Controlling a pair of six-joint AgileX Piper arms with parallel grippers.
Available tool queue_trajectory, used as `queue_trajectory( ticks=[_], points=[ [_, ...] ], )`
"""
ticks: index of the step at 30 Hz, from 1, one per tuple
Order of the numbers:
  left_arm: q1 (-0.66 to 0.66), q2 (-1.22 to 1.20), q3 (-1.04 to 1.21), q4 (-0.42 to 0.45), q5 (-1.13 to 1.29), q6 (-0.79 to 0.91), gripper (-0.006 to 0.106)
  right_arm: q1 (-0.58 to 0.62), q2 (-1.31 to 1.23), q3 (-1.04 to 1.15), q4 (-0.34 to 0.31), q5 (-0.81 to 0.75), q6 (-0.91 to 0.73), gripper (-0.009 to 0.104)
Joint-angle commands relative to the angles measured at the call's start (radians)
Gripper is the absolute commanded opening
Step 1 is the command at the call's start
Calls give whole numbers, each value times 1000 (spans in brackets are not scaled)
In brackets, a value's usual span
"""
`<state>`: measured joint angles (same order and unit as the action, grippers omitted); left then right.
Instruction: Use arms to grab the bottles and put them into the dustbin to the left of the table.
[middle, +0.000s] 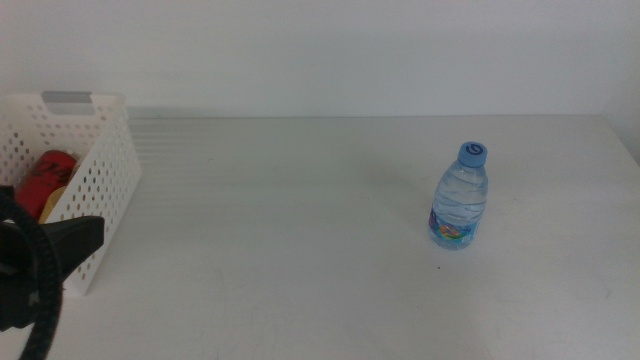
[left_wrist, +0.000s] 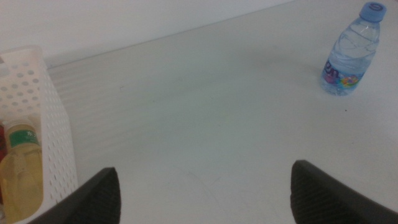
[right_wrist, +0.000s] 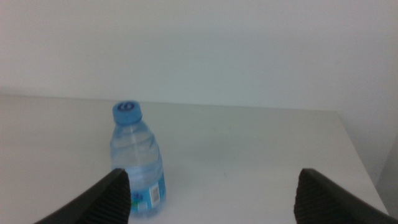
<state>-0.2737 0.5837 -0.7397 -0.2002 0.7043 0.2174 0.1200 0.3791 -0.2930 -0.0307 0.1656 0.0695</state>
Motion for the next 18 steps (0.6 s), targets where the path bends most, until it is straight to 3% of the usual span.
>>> queue_trajectory(
  ticks=[1,6,13,18],
  points=[
    [-3,3,-25,-15,-67,-15,90,-3,79,-54,-16,-148,-1,72],
    [-3,3,-25,-15,-67,-15,90,-3,216,-54,-21,-326,90,72],
    [-3,3,-25,-15,-67,-15,90,-3,400,14,-100,-576,243,72],
    [-3,3,-25,-15,-67,-15,90,-3,573,79,-256,-811,335,72]
  ],
)
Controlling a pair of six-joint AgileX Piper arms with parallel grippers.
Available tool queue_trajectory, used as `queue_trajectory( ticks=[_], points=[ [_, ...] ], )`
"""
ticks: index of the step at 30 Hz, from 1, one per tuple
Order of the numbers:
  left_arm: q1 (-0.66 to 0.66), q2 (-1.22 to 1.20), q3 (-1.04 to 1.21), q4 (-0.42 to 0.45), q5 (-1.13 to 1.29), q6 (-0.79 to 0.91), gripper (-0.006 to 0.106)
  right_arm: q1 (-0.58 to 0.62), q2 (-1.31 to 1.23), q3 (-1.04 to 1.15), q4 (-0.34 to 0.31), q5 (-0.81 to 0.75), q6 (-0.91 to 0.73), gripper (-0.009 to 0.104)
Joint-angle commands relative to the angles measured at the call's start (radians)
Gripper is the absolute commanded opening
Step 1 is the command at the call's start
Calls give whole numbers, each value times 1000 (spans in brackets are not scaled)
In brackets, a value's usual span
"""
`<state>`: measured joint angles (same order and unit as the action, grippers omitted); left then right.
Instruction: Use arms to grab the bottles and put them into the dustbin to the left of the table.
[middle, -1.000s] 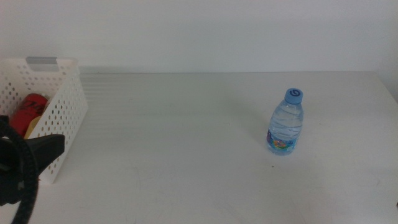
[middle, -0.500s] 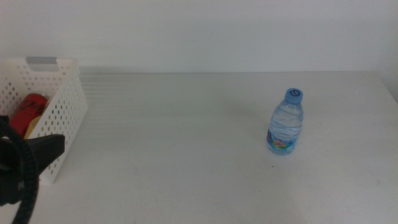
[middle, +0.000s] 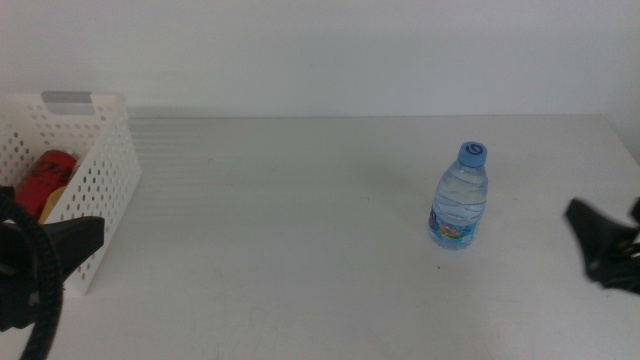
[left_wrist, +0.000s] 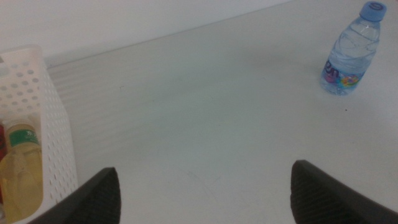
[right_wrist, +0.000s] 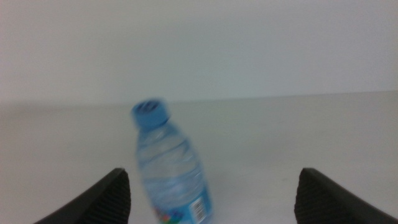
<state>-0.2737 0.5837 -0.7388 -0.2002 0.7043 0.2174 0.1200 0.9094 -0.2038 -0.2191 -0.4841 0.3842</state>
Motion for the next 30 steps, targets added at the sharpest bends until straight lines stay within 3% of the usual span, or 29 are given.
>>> queue_trajectory(
  ticks=[1,6,14,20,30],
  points=[
    [-3,3,-26,-15,-67,-15,90,-3,84,-6,-105,-207,19,72],
    [-3,3,-26,-15,-67,-15,90,-3,284,-6,-219,-414,-6,72],
    [-3,3,-26,-15,-67,-15,90,-3,639,-6,-180,-867,-250,80],
    [-3,3,-26,-15,-67,-15,90,-3,790,-57,-206,-863,-326,88],
    [-3,3,-26,-15,-67,-15,90,-3,827,-186,-215,-853,-326,89]
  ],
)
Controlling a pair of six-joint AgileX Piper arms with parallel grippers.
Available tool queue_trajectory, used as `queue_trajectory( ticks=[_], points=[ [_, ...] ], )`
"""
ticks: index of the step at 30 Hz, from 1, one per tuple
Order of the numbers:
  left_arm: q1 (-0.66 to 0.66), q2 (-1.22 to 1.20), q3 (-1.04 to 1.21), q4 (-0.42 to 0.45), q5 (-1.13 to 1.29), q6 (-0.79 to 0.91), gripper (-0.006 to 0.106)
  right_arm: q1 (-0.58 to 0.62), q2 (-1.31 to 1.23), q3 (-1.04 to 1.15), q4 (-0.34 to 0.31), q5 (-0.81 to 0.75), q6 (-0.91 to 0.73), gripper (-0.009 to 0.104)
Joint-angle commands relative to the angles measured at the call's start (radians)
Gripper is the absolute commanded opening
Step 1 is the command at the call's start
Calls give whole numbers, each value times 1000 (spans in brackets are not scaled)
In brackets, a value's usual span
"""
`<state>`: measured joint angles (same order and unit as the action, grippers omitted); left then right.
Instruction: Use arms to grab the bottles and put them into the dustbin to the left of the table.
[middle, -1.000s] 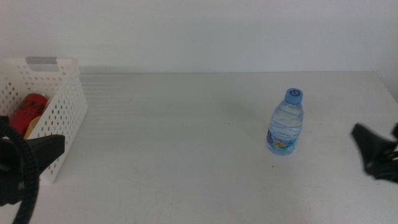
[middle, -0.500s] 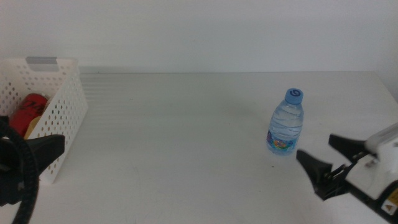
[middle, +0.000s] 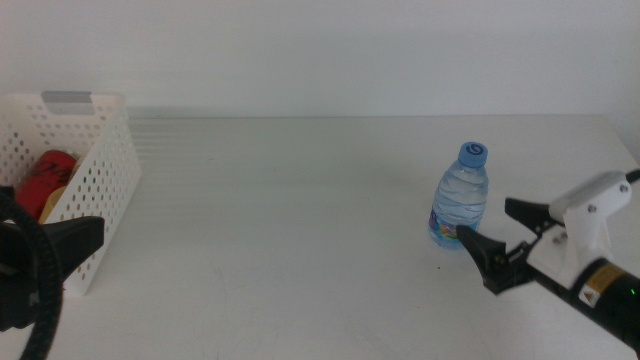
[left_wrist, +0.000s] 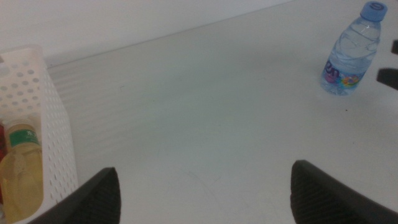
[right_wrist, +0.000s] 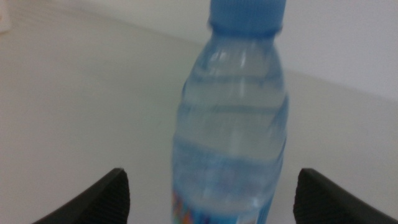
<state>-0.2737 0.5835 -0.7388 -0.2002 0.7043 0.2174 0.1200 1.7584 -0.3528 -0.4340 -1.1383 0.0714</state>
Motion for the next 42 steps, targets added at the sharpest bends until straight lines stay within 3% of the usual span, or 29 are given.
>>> queue_trajectory(
  ticks=[1,11,14,20,23,26,33,42],
  points=[
    [-3,3,-26,-15,-67,-15,90,-3,-13,-57,-6,-199,-11,89],
    [-3,3,-26,-15,-67,-15,90,-3,118,-243,-20,-195,20,88],
    [-3,3,-26,-15,-67,-15,90,-3,136,-262,-14,-196,20,82],
    [-3,3,-26,-15,-67,-15,90,-2,139,-266,-29,-193,23,52],
    [-3,3,-26,-15,-67,-15,90,-2,139,-266,-65,-194,68,29],
    [-3,3,-26,-15,-67,-15,90,-2,136,-266,-143,-199,132,0],
    [-3,3,-26,-15,-67,-15,90,44,85,-292,-183,-143,235,0],
    [-3,3,-26,-15,-67,-15,90,267,81,-606,-252,218,349,0]
  ],
)
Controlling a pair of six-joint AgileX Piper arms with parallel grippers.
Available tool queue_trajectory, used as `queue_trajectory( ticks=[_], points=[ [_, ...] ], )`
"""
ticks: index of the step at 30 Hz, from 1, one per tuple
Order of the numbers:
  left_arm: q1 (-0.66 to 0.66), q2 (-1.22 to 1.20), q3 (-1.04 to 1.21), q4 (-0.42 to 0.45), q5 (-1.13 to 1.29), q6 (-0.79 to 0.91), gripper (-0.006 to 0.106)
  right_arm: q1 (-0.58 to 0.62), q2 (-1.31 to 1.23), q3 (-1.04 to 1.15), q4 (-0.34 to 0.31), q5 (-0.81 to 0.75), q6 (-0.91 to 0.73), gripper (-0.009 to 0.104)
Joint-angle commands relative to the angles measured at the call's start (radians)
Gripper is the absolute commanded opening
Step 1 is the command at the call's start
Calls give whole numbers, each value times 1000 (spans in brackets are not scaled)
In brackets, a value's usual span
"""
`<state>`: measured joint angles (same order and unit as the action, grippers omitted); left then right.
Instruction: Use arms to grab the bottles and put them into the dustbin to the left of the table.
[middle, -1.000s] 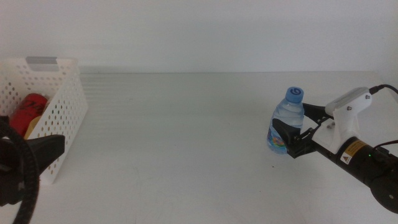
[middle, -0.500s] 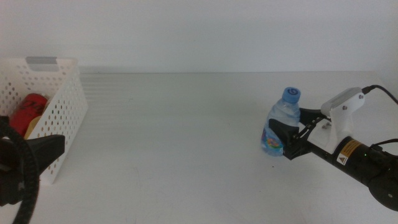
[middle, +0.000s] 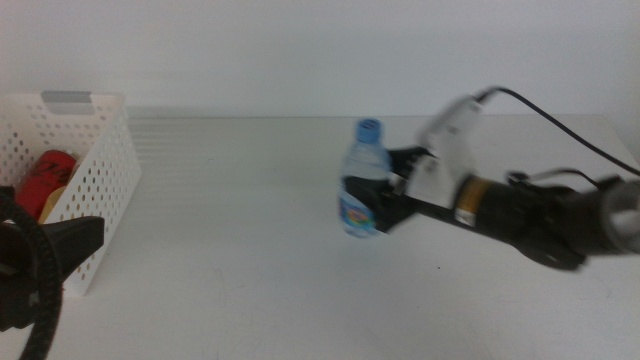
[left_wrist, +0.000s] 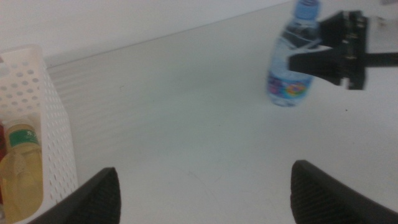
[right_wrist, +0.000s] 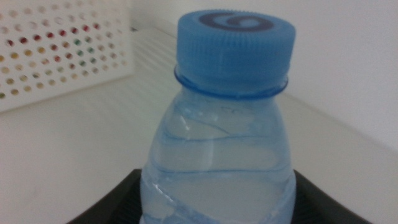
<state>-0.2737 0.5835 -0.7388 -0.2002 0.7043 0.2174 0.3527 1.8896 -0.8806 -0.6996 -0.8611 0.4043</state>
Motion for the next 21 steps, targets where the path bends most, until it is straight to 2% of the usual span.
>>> queue_trajectory(
  ticks=[1,5,12,15,21],
  points=[
    [-3,3,-26,-15,-67,-15,90,59,-39,-126,6,-20,16,0],
    [-3,3,-26,-15,-67,-15,90,138,26,-305,-10,89,45,0],
    [-3,3,-26,-15,-67,-15,90,192,189,-534,-13,111,108,0],
    [-3,3,-26,-15,-67,-15,90,192,246,-584,-12,110,149,0],
    [-3,3,-26,-15,-67,-15,90,192,280,-598,-10,88,126,1]
  ],
)
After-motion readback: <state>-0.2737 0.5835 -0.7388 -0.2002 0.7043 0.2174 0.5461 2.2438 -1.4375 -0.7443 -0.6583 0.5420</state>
